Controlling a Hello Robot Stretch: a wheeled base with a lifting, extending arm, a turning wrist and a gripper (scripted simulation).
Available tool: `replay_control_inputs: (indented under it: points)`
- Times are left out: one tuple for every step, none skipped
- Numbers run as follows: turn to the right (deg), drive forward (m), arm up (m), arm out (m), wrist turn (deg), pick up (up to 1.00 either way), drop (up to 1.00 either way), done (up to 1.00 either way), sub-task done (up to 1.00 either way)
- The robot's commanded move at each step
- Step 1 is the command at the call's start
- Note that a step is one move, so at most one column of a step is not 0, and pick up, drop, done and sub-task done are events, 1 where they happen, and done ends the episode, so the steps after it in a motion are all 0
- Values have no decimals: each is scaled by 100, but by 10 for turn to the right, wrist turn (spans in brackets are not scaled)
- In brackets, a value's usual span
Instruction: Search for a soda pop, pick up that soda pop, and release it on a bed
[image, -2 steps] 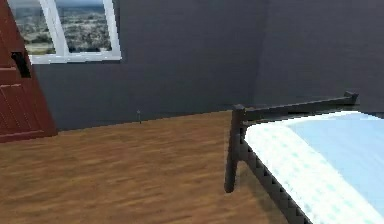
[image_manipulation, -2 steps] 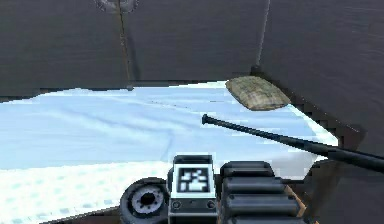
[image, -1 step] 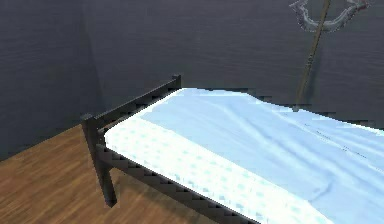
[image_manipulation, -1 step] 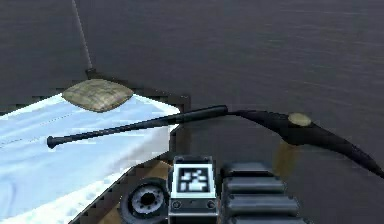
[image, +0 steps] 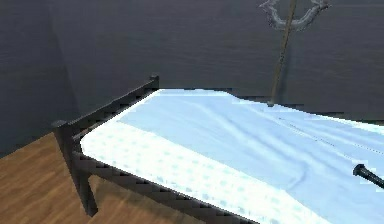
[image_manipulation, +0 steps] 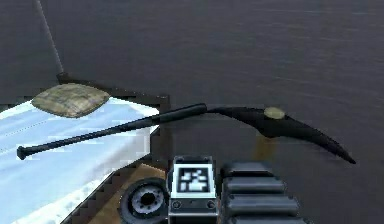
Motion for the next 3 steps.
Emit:
replay_control_inputs:
  points:
    - [-450, 0, 0, 0, 0, 0, 0, 0, 0]
    - [-450, 0, 0, 0, 0, 0, 0, 0, 0]
    - [-330, 0, 0, 0, 0, 0, 0, 0, 0]
